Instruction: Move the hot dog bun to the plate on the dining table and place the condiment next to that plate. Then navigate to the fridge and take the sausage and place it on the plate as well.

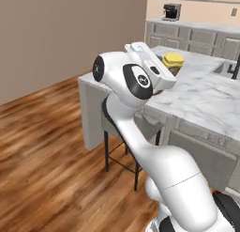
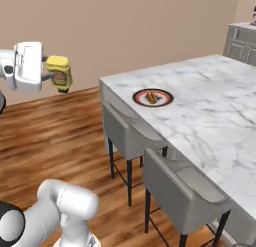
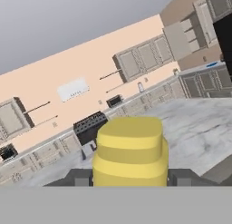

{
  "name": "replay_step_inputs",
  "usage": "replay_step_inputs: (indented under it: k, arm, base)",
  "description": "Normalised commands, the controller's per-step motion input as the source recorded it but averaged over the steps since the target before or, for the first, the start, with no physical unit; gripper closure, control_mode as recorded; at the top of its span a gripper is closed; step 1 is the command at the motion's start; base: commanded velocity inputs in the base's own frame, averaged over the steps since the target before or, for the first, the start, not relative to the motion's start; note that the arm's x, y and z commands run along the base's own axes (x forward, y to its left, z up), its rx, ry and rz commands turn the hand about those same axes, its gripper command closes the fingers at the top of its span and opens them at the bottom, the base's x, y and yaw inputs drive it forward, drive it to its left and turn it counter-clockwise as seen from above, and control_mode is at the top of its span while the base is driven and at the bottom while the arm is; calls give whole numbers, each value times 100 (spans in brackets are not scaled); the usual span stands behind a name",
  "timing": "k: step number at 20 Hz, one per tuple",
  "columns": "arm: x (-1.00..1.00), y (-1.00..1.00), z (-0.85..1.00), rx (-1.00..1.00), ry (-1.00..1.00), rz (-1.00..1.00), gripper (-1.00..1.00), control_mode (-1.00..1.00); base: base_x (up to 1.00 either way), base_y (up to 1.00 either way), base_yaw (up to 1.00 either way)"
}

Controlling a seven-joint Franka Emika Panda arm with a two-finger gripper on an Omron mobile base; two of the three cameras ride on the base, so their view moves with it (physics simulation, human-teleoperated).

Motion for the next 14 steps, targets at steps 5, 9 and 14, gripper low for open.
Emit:
replay_step_inputs:
  k: [5,9,14]
  arm:
    - [0,0,0,0,0,0,100,100]
    - [0,0,0,0,0,0,100,100]
    - [0,0,0,0,0,0,100,100]
  base:
    - [77,81,-50]
    - [73,93,-50]
    - [64,77,-50]
